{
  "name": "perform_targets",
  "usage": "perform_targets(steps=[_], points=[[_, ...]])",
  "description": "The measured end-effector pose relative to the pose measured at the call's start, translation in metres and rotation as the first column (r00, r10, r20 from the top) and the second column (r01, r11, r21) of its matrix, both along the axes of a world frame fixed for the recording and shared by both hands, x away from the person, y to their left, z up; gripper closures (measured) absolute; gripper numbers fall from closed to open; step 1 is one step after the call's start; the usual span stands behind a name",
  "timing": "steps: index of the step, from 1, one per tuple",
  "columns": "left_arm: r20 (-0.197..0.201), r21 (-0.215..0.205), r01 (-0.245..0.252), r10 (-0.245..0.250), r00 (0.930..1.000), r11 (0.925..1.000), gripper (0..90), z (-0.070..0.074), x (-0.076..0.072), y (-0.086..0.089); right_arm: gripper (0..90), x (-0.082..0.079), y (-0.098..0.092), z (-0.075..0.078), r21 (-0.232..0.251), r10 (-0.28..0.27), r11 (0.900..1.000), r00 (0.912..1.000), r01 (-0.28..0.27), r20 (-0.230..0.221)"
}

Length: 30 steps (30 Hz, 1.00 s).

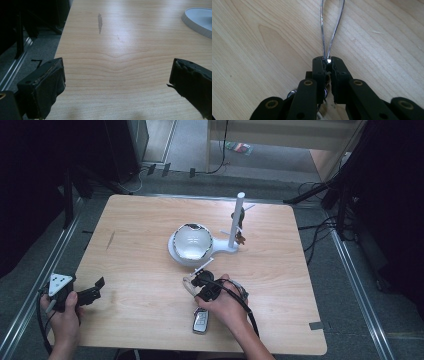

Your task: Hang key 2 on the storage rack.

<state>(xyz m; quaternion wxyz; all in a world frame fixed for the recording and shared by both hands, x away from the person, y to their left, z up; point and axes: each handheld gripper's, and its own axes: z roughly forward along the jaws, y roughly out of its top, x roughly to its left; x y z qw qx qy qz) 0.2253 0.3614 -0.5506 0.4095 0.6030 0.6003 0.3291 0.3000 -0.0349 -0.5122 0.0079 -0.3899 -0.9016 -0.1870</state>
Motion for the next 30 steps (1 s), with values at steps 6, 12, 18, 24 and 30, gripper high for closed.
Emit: perform_targets(steps=[6, 12, 18, 24, 30], points=[[0.000, -0.001, -0.001, 0.001, 1.0000, 1.0000, 0.6, 0.000, 0.000, 0.000, 83.2, -0.002, -0.008, 0.003, 0.036, -0.018, 0.999, 0.9994, 0.017, 0.030], [0.000, 0.008, -0.003, 0.003, 1.0000, 1.0000, 0.6, 0.000, 0.000, -0.001, 83.2, -0.006, -0.015, 0.008, 0.070, -0.028, 0.997, 0.9979, 0.024, 0.058], [0.001, 0.007, -0.004, 0.004, 1.0000, 1.0000, 0.6, 0.000, 0.000, -0.001, 83.2, -0.010, -0.021, 0.011, 0.107, -0.036, 0.994, 0.9962, 0.028, 0.079], [-0.003, 0.014, -0.001, 0.001, 1.0000, 0.9999, 0.6, 0.000, 0.000, -0.001, 83.2, -0.014, -0.026, 0.015, 0.149, -0.047, 0.988, 0.9936, 0.031, 0.103], [-0.003, 0.019, 0.002, -0.002, 1.0000, 0.9998, 0.6, 0.000, 0.000, -0.001, 83.2, -0.016, -0.030, 0.019, 0.177, -0.046, 0.984, 0.9915, 0.024, 0.122]])
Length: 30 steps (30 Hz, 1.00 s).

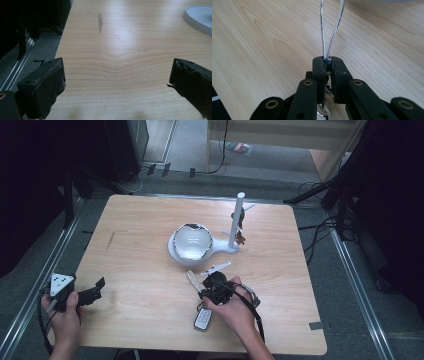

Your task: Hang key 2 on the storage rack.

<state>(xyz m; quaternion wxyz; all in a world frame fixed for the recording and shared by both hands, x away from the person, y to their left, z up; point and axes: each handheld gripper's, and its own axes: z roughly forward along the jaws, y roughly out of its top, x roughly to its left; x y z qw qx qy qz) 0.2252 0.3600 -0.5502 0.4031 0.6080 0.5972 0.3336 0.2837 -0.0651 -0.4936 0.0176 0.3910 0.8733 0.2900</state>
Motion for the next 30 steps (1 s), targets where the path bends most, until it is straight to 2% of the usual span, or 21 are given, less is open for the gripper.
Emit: perform_targets(steps=[8, 11, 18, 22, 30], points=[[-0.001, 0.002, -0.003, 0.003, 1.0000, 1.0000, 0.6, 0.000, 0.001, -0.001, 83.2, -0.004, -0.009, 0.010, 0.038, -0.013, 0.999, 0.9992, 0.012, 0.039], [0.000, 0.002, -0.002, 0.002, 1.0000, 1.0000, 0.6, 0.000, 0.001, -0.001, 83.2, -0.004, -0.014, 0.015, 0.079, -0.016, 0.997, 0.9992, 0.013, 0.037], [-0.001, 0.011, 0.002, -0.002, 1.0000, 0.9999, 0.6, 0.000, 0.001, -0.002, 83.2, -0.007, -0.017, 0.026, 0.083, -0.032, 0.996, 0.9956, 0.025, 0.088], [0.002, 0.009, 0.005, -0.005, 1.0000, 0.9999, 0.6, 0.000, 0.000, -0.001, 83.1, -0.008, -0.021, 0.032, 0.081, -0.053, 0.996, 0.9901, 0.042, 0.130], [0.032, 0.011, 0.022, -0.022, 0.9993, 0.9997, 0.6, 0.000, -0.003, -0.002, 83.1, -0.006, -0.028, 0.043, 0.111, -0.079, 0.992, 0.9849, 0.063, 0.154]])
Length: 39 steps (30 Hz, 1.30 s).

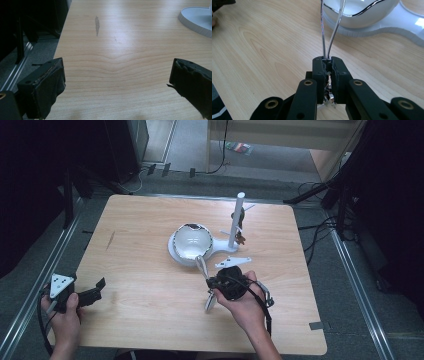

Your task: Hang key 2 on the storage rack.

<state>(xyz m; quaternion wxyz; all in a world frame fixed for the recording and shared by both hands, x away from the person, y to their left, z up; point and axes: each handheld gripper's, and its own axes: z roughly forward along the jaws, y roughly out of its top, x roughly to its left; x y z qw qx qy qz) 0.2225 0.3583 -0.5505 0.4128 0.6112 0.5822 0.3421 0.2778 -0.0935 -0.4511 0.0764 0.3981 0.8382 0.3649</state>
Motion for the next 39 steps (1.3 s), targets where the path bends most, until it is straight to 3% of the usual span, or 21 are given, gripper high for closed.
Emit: perform_targets(steps=[12, 19, 25, 32, 39], points=[[0.036, -0.014, -0.005, 0.006, 0.9993, 0.9999, 3.7, 0.000, -0.004, 0.001, 83.1, 0.004, -0.013, 0.020, 0.042, -0.023, 0.999, 0.9988, 0.021, 0.043], [0.052, 0.032, -0.022, 0.020, 0.9984, 0.9993, 6.1, 0.000, -0.006, -0.003, 83.1, 0.009, -0.022, 0.033, 0.067, -0.057, 0.996, 0.9950, 0.051, 0.082], [0.063, 0.034, -0.057, 0.055, 0.9965, 0.9978, 6.1, 0.000, -0.007, -0.003, 83.1, 0.014, -0.027, 0.042, 0.096, -0.074, 0.993, 0.9922, 0.064, 0.101], [0.064, 0.051, -0.051, 0.047, 0.9968, 0.9974, 6.1, 0.000, -0.007, -0.005, 83.1, 0.018, -0.034, 0.050, 0.113, -0.109, 0.989, 0.9847, 0.094, 0.136], [0.064, 0.024, -0.038, 0.036, 0.9973, 0.9990, 6.1, 0.000, -0.007, -0.003, 83.1, 0.020, -0.042, 0.055, 0.125, -0.147, 0.984, 0.9752, 0.127, 0.165]])
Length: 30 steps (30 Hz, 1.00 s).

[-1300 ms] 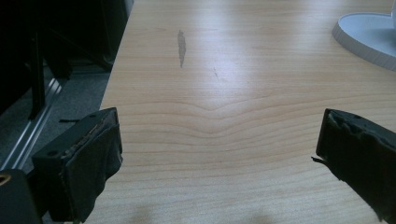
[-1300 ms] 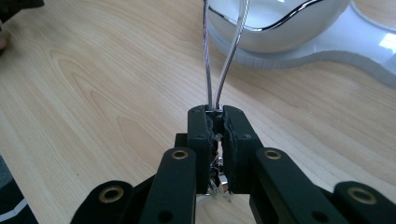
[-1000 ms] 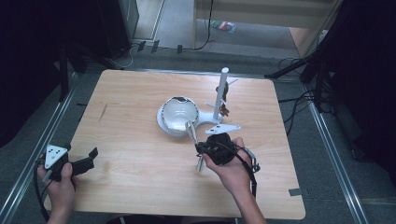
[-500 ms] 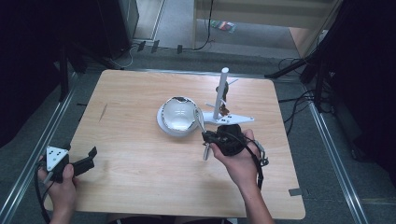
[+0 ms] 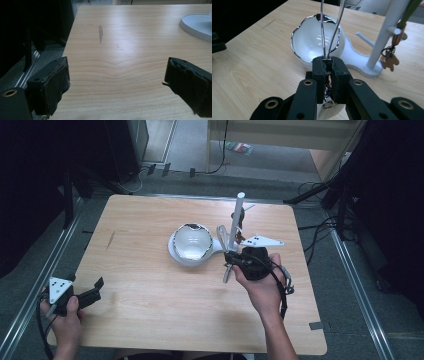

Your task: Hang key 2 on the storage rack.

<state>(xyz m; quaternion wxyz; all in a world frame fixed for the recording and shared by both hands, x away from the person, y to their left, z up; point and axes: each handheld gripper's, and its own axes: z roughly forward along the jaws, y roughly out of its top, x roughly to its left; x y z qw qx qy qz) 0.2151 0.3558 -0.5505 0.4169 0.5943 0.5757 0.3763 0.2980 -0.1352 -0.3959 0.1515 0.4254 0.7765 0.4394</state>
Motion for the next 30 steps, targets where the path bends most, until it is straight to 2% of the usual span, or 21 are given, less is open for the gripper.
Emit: perform_targets(steps=[10, 13, 30], points=[[-0.004, 0.018, -0.008, 0.008, 1.0000, 0.9998, 6.1, 0.000, 0.001, -0.002, 83.1, 0.003, -0.009, 0.002, 0.031, -0.076, 0.997, 0.9953, 0.074, 0.059], [-0.005, 0.018, -0.007, 0.007, 1.0000, 0.9998, 6.1, 0.000, 0.001, -0.002, 83.1, 0.004, -0.012, 0.000, 0.023, -0.110, 0.994, 0.9908, 0.108, 0.080], [-0.025, 0.020, 0.001, 0.000, 0.9997, 0.9998, 6.1, 0.000, 0.002, -0.003, 83.1, 0.010, -0.023, -0.014, 0.031, -0.217, 0.976, 0.9678, 0.215, 0.127]])
